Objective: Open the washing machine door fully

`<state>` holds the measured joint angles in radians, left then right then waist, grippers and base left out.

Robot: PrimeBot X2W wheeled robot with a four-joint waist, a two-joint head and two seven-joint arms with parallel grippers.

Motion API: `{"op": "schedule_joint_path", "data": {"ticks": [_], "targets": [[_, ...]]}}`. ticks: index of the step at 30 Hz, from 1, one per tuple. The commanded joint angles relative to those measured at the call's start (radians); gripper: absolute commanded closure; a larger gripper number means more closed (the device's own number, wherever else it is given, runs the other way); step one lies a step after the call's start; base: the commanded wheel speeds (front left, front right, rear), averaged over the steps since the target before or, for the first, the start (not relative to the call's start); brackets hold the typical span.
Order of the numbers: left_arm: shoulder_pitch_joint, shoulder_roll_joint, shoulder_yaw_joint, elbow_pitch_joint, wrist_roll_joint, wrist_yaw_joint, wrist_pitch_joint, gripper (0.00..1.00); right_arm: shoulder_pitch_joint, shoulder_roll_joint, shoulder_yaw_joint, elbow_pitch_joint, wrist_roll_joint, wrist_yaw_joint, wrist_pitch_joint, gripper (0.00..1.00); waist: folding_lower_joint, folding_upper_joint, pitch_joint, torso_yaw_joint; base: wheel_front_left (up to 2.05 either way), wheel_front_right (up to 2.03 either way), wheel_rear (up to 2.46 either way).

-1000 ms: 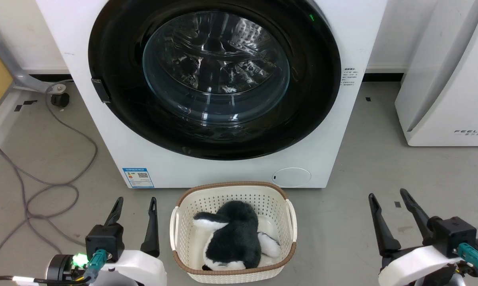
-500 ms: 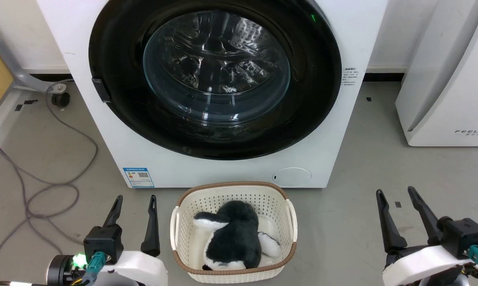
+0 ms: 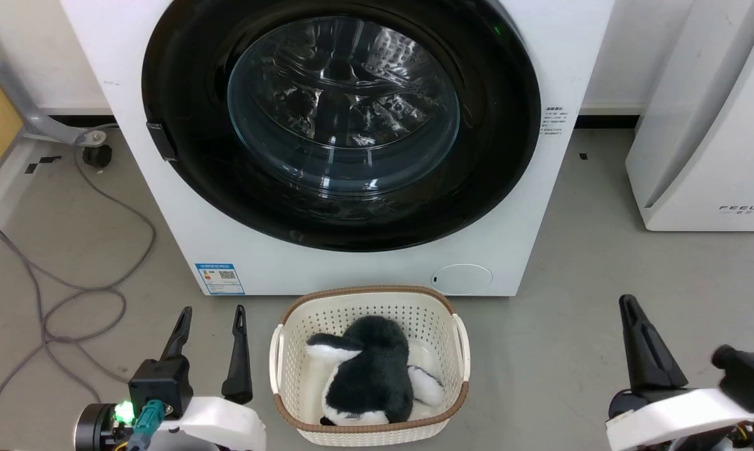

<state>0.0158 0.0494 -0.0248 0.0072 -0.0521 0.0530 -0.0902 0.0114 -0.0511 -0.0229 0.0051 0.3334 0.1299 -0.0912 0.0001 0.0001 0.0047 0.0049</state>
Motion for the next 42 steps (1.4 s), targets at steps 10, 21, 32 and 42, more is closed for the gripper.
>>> {"op": "schedule_joint_path", "data": {"ticks": [10, 21, 32, 42], "targets": [[-0.018, 0.001, -0.013, 0.004, -0.018, 0.020, -0.029, 0.00, -0.025, 0.000, 0.010, 0.027, 0.386, 0.000, -0.029, 1.00, -0.0001, -0.0001, 0.005, 0.005, 0.00, 0.00, 0.00], [-0.037, 0.001, -0.018, 0.004, -0.030, 0.030, -0.052, 0.00, -0.081, 0.000, -0.019, 0.074, 0.694, 0.001, -0.002, 1.00, -0.0001, -0.0001, 0.030, 0.018, 0.00, 0.00, 0.00], [-0.066, 0.001, -0.026, -0.002, -0.046, 0.043, -0.075, 0.00, -0.228, -0.009, -0.082, 0.179, 0.811, 0.001, 0.055, 1.00, -0.0001, -0.0001, 0.080, 0.040, 0.00, 0.00, 0.00], [-0.111, 0.001, -0.036, -0.012, -0.059, 0.057, -0.096, 0.00, -0.438, -0.049, -0.126, 0.286, 0.888, 0.001, 0.067, 1.00, -0.0001, -0.0001, 0.162, 0.068, 0.00, 0.00, 0.00]]}}
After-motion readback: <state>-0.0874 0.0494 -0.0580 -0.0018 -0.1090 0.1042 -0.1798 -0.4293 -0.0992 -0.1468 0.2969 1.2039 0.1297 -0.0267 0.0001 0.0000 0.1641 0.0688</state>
